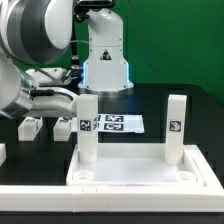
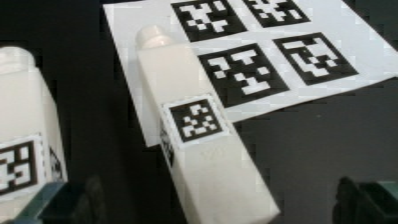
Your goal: Assemble desk
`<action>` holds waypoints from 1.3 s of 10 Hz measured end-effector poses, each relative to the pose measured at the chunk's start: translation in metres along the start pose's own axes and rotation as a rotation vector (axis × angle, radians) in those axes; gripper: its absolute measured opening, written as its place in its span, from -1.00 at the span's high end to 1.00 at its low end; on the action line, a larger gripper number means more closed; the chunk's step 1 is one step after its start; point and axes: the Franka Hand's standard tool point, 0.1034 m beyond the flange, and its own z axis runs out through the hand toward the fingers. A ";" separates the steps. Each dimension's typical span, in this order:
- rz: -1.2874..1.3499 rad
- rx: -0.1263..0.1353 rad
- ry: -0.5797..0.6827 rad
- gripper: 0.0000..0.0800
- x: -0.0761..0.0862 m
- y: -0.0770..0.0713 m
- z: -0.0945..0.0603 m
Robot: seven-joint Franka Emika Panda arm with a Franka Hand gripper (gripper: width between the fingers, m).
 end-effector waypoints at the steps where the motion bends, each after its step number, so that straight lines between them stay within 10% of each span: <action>1: 0.003 -0.003 -0.001 -0.62 0.001 0.001 0.007; 13: 0.004 -0.026 -0.007 -0.62 0.013 0.001 0.027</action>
Offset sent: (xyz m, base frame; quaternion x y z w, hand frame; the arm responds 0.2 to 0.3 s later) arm -0.0052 0.0136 -0.0060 -0.0105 0.0033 0.0155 0.9998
